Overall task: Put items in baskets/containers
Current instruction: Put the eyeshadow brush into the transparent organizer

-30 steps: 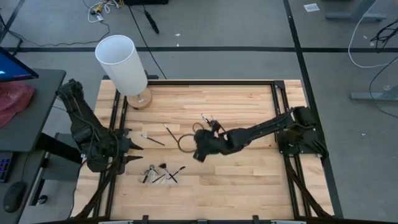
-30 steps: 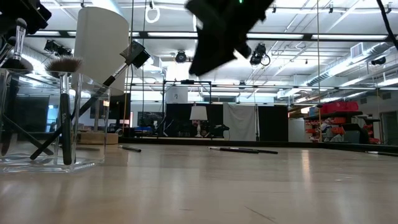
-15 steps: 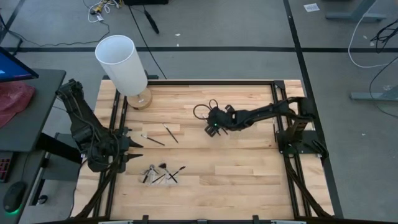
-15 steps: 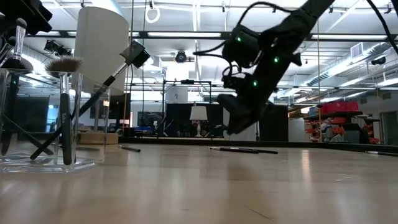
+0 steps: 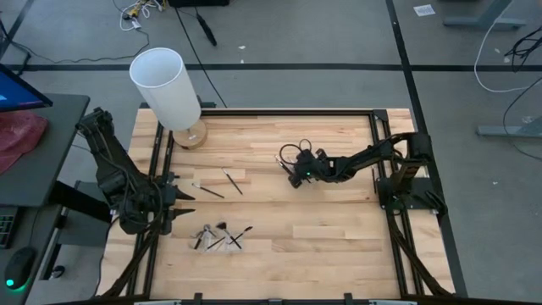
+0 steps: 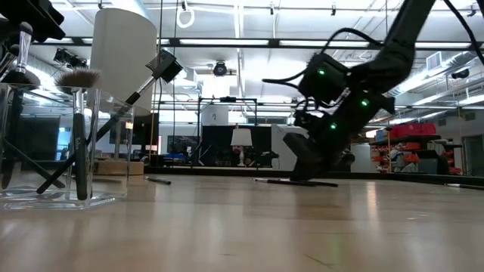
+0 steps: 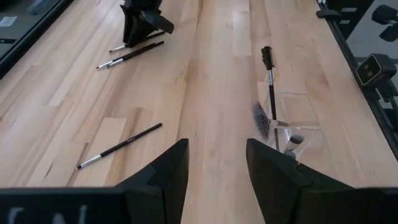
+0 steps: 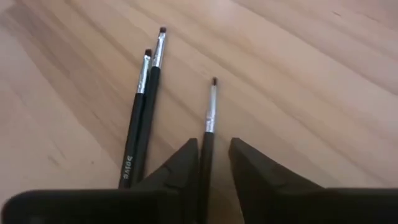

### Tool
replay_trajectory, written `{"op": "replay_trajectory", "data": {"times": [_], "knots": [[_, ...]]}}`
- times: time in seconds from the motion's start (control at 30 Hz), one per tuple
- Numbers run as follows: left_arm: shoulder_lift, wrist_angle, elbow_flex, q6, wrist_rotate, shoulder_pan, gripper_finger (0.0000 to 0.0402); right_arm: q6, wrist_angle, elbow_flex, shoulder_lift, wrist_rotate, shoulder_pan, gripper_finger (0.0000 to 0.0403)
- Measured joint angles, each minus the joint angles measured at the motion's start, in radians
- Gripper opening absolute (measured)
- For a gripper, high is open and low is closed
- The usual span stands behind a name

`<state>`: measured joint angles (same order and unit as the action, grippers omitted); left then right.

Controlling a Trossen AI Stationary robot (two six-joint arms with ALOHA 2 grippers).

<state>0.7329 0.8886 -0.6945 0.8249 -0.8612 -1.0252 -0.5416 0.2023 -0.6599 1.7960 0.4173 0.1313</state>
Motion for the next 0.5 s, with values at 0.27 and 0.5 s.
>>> {"op": "replay_trajectory", "data": {"times": [0.27,0.5], "knots": [[0.0,-0.001,0.0,-0.001,-0.003,0.0,0.0165,-0.005,0.208,0.151,0.0,0.058,-0.024,0.0026],[0.0,-0.001,0.0,0.0,-0.003,0.0,0.0165,-0.032,0.3,0.191,0.007,0.136,-0.056,0.0014]]}}
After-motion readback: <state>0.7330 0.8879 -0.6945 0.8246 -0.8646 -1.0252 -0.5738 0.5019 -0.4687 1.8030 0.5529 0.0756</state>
